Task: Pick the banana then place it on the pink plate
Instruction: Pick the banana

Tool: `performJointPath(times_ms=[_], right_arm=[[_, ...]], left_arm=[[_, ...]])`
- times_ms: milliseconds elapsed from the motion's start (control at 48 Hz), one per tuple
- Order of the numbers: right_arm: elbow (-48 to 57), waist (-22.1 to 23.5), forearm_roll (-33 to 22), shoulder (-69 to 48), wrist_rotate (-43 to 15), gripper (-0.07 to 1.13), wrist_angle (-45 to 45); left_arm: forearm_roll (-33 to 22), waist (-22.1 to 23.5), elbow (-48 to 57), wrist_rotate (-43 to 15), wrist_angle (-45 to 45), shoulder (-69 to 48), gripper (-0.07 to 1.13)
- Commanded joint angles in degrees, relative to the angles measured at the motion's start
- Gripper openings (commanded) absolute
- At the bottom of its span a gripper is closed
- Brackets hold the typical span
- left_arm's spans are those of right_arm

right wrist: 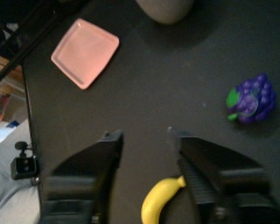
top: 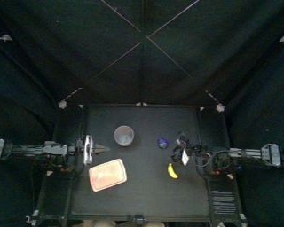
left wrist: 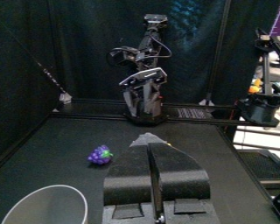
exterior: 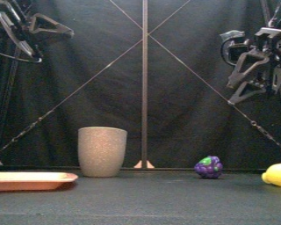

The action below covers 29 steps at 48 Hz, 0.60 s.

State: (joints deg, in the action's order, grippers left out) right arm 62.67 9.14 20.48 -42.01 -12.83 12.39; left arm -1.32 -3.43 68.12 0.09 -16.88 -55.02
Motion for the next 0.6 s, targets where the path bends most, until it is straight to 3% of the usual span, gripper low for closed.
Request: performJointPath(times_ms=[21, 375, 458, 604], right_arm=[[-2.02, -0.53, 1.49, 0.53, -1.05, 1.0, 6.33], [-3.52, 1.05, 4.83, 1.14, -13.62, 1.0, 44.03], [-3.6, 0.88, 4.04, 0.79, -17.75, 1.0, 46.23], [-2.55, -0.7, -2.29, 1.05, -28.65, 1.0, 42.54]], left_arm=[[-0.18, -0.18, -0.97, -0.09, -0.26, 0.35, -0.01], [-0.18, -0.18, -0.7, -0.09, -0.26, 0.35, -0.01], [-0.18, -0.35, -0.53, -0.18, -0.26, 0.35, -0.01], [-0.18, -0.7, -0.26, -0.09, -0.26, 0.35, -0.01]])
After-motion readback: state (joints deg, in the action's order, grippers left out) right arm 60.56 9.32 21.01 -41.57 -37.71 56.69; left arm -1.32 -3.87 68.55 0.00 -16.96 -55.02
